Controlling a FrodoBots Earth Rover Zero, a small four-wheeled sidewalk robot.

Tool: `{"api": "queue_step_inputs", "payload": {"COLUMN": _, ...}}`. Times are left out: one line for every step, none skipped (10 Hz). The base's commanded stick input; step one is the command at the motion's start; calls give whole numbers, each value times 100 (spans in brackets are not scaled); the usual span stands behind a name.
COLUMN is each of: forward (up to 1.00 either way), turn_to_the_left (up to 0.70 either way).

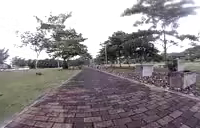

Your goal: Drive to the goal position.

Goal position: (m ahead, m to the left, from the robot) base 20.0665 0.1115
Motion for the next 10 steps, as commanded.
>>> {"api": "queue_step_inputs", "payload": {"forward": 70, "turn_to_the_left": 0}}
{"api": "queue_step_inputs", "payload": {"forward": 70, "turn_to_the_left": 0}}
{"api": "queue_step_inputs", "payload": {"forward": 70, "turn_to_the_left": 0}}
{"api": "queue_step_inputs", "payload": {"forward": 70, "turn_to_the_left": 0}}
{"api": "queue_step_inputs", "payload": {"forward": 70, "turn_to_the_left": 0}}
{"api": "queue_step_inputs", "payload": {"forward": 70, "turn_to_the_left": 0}}
{"api": "queue_step_inputs", "payload": {"forward": 70, "turn_to_the_left": 0}}
{"api": "queue_step_inputs", "payload": {"forward": 70, "turn_to_the_left": 0}}
{"api": "queue_step_inputs", "payload": {"forward": 70, "turn_to_the_left": 0}}
{"api": "queue_step_inputs", "payload": {"forward": 70, "turn_to_the_left": 0}}
